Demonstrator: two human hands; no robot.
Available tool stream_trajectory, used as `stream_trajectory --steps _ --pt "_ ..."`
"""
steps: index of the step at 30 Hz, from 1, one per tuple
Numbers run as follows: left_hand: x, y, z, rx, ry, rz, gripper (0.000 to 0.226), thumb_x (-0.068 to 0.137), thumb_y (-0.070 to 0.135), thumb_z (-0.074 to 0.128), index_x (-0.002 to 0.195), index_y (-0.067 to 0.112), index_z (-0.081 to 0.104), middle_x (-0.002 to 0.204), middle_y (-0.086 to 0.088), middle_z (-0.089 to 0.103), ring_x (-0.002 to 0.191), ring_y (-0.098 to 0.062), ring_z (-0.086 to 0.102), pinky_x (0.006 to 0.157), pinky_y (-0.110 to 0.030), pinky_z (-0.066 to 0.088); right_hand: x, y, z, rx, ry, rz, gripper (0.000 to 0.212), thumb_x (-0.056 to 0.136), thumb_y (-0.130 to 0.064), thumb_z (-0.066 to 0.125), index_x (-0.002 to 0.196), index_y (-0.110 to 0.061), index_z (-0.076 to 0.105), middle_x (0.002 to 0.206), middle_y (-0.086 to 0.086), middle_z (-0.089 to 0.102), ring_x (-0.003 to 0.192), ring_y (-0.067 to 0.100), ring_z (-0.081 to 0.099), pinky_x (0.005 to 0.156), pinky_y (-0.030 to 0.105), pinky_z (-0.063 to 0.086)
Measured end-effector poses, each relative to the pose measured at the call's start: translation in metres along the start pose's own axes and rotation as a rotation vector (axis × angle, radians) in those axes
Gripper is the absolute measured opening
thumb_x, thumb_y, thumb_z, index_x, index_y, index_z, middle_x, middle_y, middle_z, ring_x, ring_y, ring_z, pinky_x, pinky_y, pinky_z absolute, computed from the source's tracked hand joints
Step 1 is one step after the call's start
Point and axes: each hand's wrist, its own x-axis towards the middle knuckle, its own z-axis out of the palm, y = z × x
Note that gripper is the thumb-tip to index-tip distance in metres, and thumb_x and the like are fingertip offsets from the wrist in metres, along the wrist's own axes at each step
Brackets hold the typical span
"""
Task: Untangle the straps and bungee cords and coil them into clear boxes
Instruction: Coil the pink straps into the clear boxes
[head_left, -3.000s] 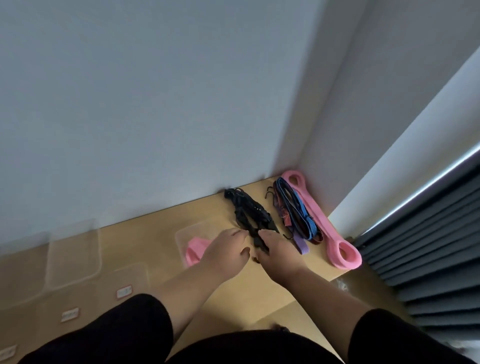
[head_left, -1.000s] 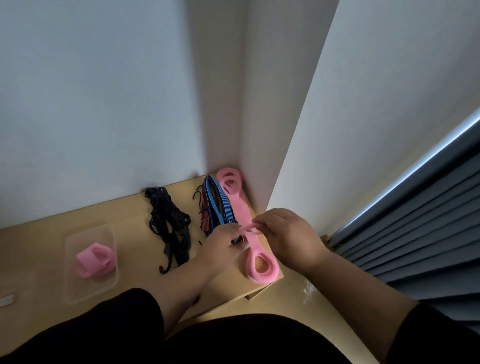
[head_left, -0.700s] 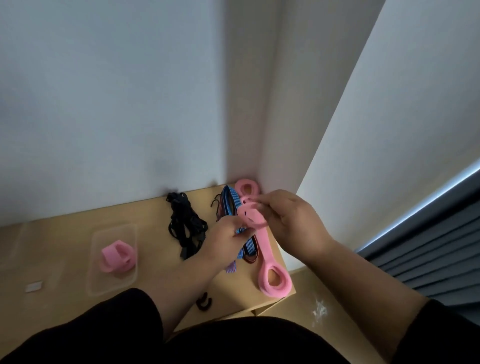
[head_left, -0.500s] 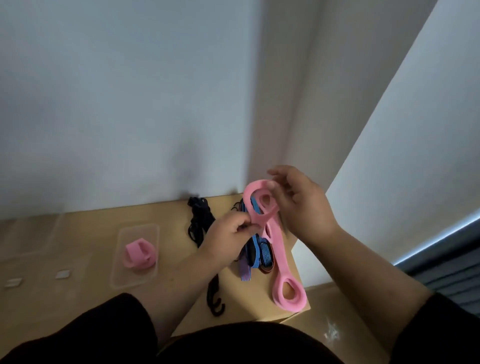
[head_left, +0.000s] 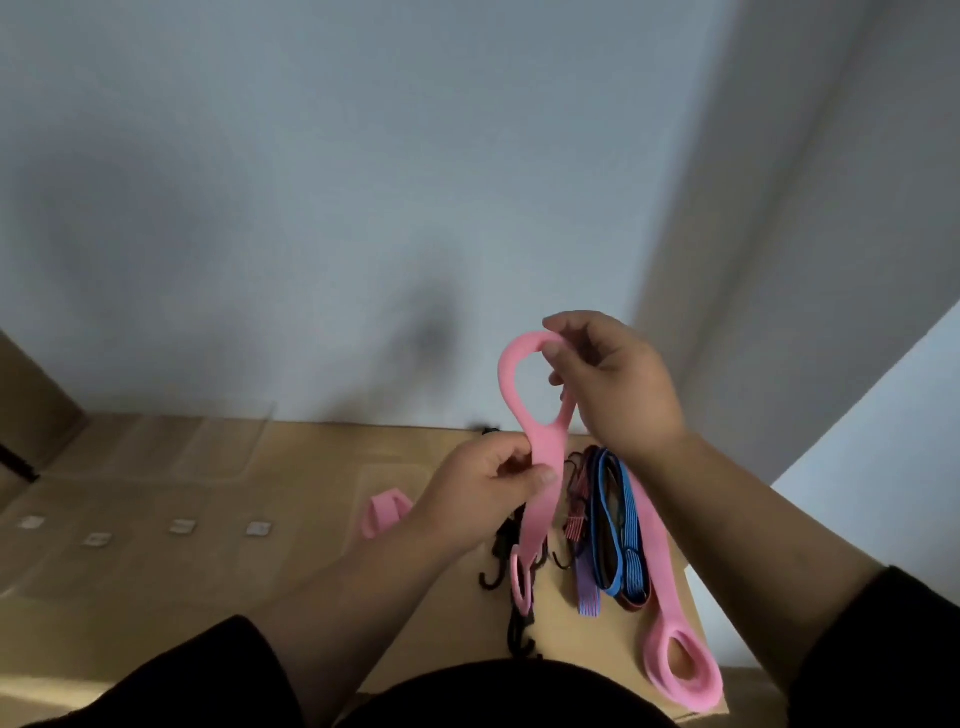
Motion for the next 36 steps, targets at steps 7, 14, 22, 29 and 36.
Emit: stream_trajectory --steps 7,14,22,29,36 --pt "-0.005 -0.018 -0.053 -0.085 0.044 -0.116 0.026 0.076 0.046 0.068 0.087 0.025 0.076 0.089 -0.008 0.075 0.089 -0.036 0.071 0.088 -0.061 0.054 0.007 -0.019 0.054 0.016 -0.077 -0.021 0.025 0.098 -0.02 0.065 0.098 -0.045 0.068 0.088 -0.017 0.072 0.076 0.005 0.069 0.069 0.015 0.053" --pt "0.011 -0.018 -0.096 -0.139 0.066 -0.192 0.014 0.081 0.032 0.071 0.085 0.019 0.076 0.09 -0.004 0.077 0.089 -0.021 0.076 0.083 -0.042 0.062 0.0 -0.031 0.075 0.087 -0.208 -0.115 0.026 0.092 -0.02 0.07 0.104 -0.044 0.072 0.093 -0.013 0.072 0.087 0.011 0.066 0.082 0.02 0.051" --pt "0.034 0.007 -0.132 -0.077 0.005 -0.14 0.015 0.087 0.015 0.073 0.088 0.028 0.079 0.087 0.004 0.078 0.081 -0.013 0.075 0.065 -0.022 0.057 -0.023 -0.029 0.077 0.082 -0.245 -0.182 0.007 0.091 -0.029 0.071 0.092 -0.024 0.076 0.092 -0.002 0.074 0.09 0.024 0.067 0.084 0.033 0.051" --pt "0.038 0.018 -0.136 -0.129 -0.02 -0.054 0.038 0.09 -0.001 0.066 0.083 0.033 0.08 0.089 -0.001 0.078 0.083 -0.017 0.075 0.069 -0.023 0.057 -0.017 -0.001 0.094 -0.021 -0.12 0.172 0.03 0.09 -0.032 0.076 0.118 -0.036 0.065 0.116 -0.014 0.069 0.108 0.005 0.065 0.098 0.031 0.053" --pt "0.042 0.019 -0.139 -0.09 -0.017 -0.021 0.043 0.086 -0.006 0.066 0.082 0.036 0.078 0.094 0.006 0.078 0.092 -0.011 0.074 0.078 -0.022 0.058 -0.02 0.004 0.097 0.041 -0.221 0.22 0.02 0.099 -0.027 0.065 0.117 -0.027 0.074 0.11 -0.007 0.077 0.109 0.012 0.071 0.105 0.045 0.051"
